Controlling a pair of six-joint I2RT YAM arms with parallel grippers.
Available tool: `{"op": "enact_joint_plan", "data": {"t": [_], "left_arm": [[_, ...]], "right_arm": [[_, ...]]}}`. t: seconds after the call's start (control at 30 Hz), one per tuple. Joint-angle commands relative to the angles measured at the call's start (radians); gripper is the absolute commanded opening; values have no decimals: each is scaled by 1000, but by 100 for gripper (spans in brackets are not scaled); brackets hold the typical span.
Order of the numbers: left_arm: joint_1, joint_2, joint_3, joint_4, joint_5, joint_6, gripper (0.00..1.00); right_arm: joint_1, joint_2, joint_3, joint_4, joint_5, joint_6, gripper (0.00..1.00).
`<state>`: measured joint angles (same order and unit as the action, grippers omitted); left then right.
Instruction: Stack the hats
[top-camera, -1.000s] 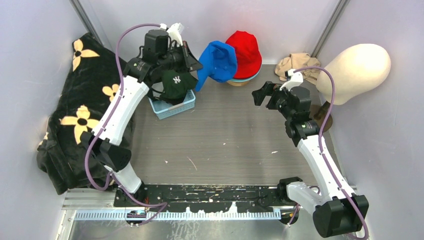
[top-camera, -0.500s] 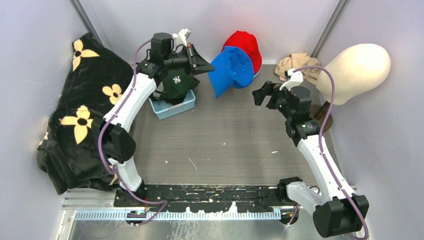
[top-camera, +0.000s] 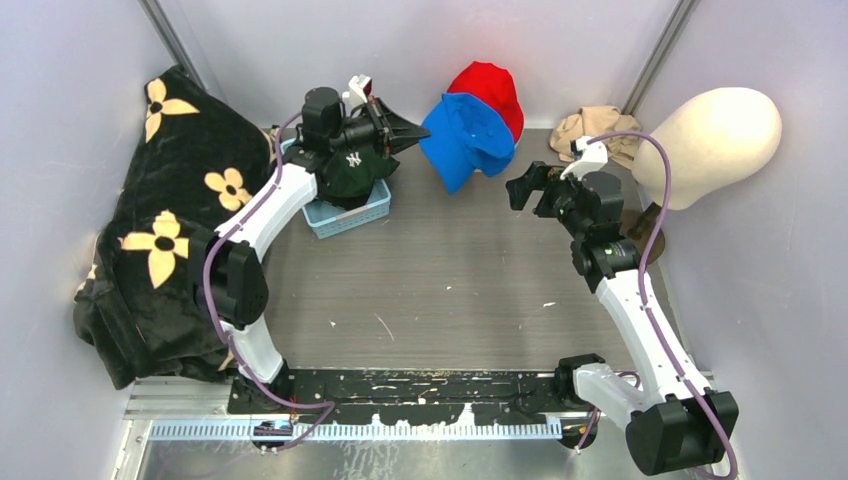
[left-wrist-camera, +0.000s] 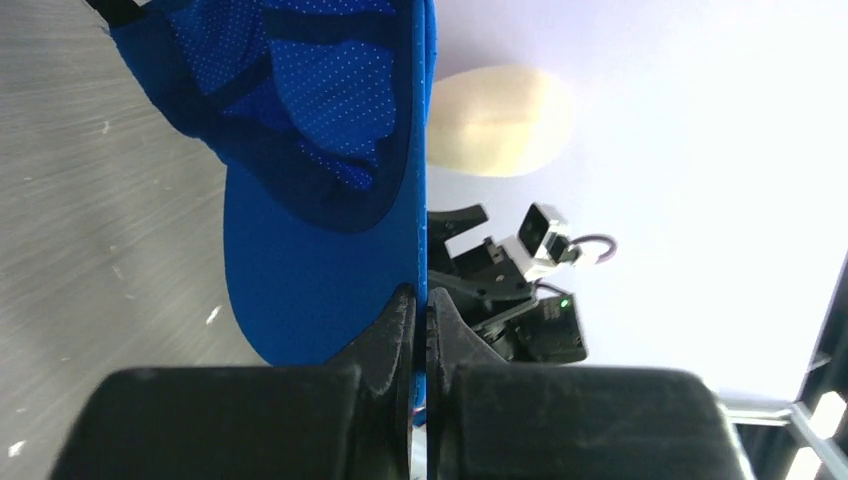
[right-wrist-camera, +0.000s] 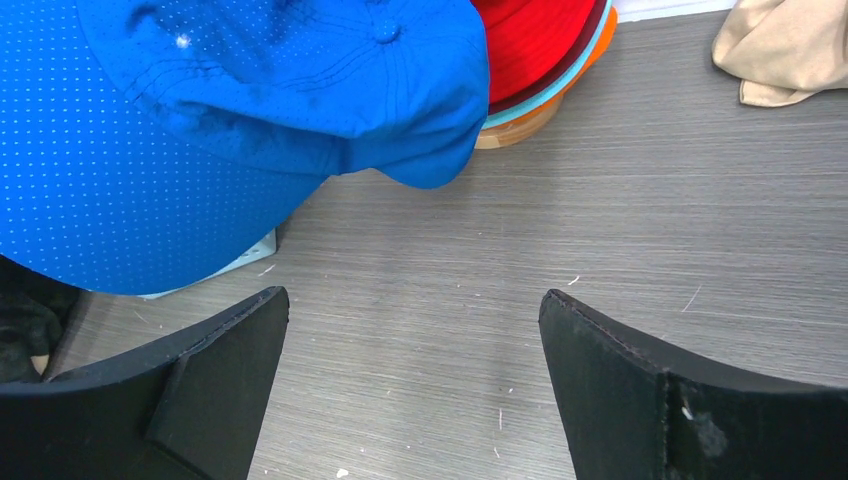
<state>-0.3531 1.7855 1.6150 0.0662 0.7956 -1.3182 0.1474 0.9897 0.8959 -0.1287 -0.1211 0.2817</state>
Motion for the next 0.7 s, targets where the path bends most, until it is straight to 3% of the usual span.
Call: {"op": "enact_joint_plan", "data": {"t": [0.0, 0.1, 0.43, 0.67], "left_arm": [[-2, -87, -46, 301, -55, -227, 0], [-4, -115, -70, 339, -77, -288, 0], [-56, -103, -110, 681, -66, -624, 0], [-103, -54, -87, 801, -76, -726, 0]], "right_arm": [[-2, -34, 65, 23, 14, -21, 100], [-1, -42, 81, 12, 19, -23, 100], [-2, -91, 153, -68, 80, -44, 100], [-2, -190, 153, -167, 291, -11, 100]]}}
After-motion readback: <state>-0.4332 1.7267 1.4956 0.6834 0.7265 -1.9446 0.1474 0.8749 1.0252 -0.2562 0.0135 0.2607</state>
